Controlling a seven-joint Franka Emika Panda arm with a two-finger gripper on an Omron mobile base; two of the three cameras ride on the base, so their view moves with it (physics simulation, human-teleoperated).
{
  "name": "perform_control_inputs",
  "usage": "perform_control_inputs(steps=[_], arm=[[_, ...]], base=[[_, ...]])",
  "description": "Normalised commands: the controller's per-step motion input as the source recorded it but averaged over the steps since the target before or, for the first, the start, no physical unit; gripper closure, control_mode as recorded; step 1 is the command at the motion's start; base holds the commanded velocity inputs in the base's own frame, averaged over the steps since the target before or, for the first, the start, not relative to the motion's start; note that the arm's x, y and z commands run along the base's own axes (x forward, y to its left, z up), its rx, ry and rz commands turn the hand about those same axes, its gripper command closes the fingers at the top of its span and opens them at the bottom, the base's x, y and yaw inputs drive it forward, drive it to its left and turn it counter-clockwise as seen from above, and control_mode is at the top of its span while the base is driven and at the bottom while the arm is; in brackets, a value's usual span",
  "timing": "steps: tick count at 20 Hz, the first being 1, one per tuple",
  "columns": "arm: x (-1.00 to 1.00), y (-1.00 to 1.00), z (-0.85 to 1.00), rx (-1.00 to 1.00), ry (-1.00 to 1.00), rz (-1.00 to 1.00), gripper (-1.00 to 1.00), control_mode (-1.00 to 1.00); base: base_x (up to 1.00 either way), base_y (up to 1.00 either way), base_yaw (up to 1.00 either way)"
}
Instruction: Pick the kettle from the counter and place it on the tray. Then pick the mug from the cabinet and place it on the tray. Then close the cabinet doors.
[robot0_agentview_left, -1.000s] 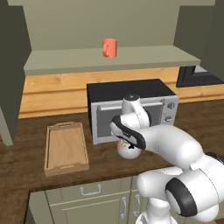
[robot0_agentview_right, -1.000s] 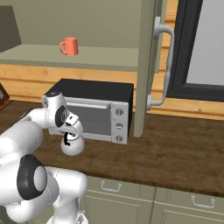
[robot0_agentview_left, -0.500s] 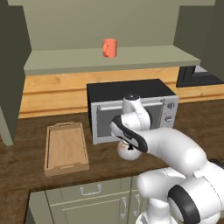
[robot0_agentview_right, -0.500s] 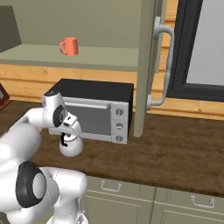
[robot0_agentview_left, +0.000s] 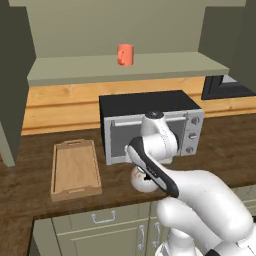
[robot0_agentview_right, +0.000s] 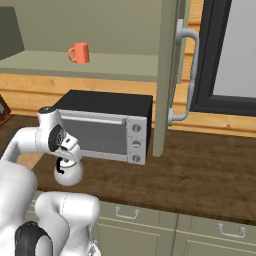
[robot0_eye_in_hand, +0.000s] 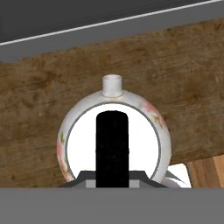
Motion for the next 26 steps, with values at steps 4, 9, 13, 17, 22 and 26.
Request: perform_control_inputs(steps=[4, 9, 13, 17, 22, 26], arm=[[-0.45, 0.51, 0.18, 0.02, -0.02, 0.03, 1.0, -1.0], [-0.13, 0.71, 0.25, 0.0, -0.01, 0.09, 1.0, -1.0], [0.0, 0.64, 0.38, 0.0, 0.0, 0.09, 1.0, -1.0], [0.06, 0.71, 0.36, 0.0, 0.0, 0.08, 1.0, -1.0], [0.25, 0.73, 0.33, 0.0, 0.0, 0.0, 1.0, -1.0], [0.41, 0.59, 0.15, -0.01, -0.01, 0.0, 1.0, -1.0]], base=[[0.0, 0.0, 0.0], [0.0, 0.0, 0.0], [0.0, 0.0, 0.0], [0.0, 0.0, 0.0], [0.0, 0.0, 0.0], [0.0, 0.0, 0.0]])
